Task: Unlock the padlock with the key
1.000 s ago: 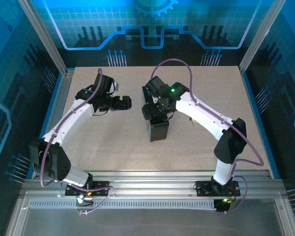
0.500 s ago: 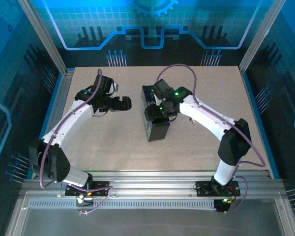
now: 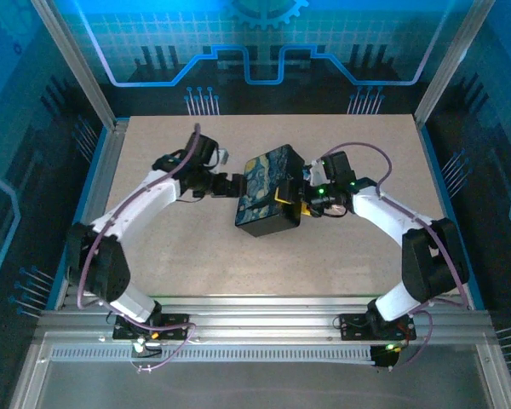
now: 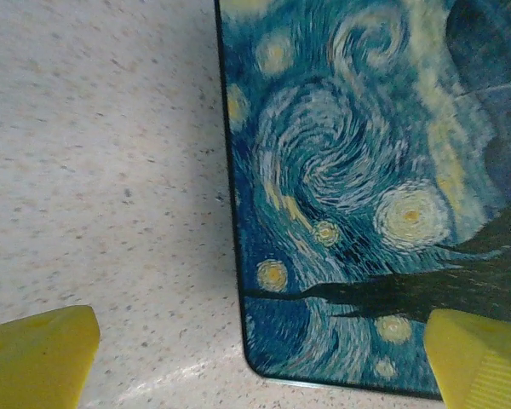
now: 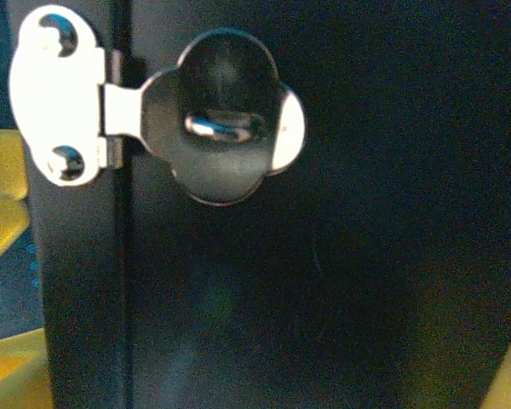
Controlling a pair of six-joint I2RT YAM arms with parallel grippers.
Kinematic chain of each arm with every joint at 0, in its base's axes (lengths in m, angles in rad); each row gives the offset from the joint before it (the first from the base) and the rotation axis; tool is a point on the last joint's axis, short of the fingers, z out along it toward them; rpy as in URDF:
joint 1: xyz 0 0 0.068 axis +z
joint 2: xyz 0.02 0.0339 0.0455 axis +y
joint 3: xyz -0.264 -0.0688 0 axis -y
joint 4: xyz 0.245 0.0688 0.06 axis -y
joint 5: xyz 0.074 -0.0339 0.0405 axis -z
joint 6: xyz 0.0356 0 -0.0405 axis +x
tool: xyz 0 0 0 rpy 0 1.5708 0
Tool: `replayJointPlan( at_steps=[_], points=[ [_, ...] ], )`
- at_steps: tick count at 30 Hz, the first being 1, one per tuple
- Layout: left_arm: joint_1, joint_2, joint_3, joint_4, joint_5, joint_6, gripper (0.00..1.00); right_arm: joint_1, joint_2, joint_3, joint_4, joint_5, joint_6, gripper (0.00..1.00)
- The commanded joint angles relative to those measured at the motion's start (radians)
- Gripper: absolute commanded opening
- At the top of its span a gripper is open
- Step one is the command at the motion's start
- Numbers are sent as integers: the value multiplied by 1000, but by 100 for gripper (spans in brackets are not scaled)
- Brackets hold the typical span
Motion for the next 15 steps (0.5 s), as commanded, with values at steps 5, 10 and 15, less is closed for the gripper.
replayJointPlan(
  at_steps=[5, 10, 15],
  points=[
    [-9, 108, 5, 120, -110, -104, 99, -58, 56, 15, 85, -158, -60, 98],
    [-9, 176, 12, 167, -103, -129, 99, -62, 120, 62, 27, -160, -108, 99],
    [-8, 205, -21, 197, -116, -147, 99, -63, 164, 109, -40, -129, -146, 100]
  ],
)
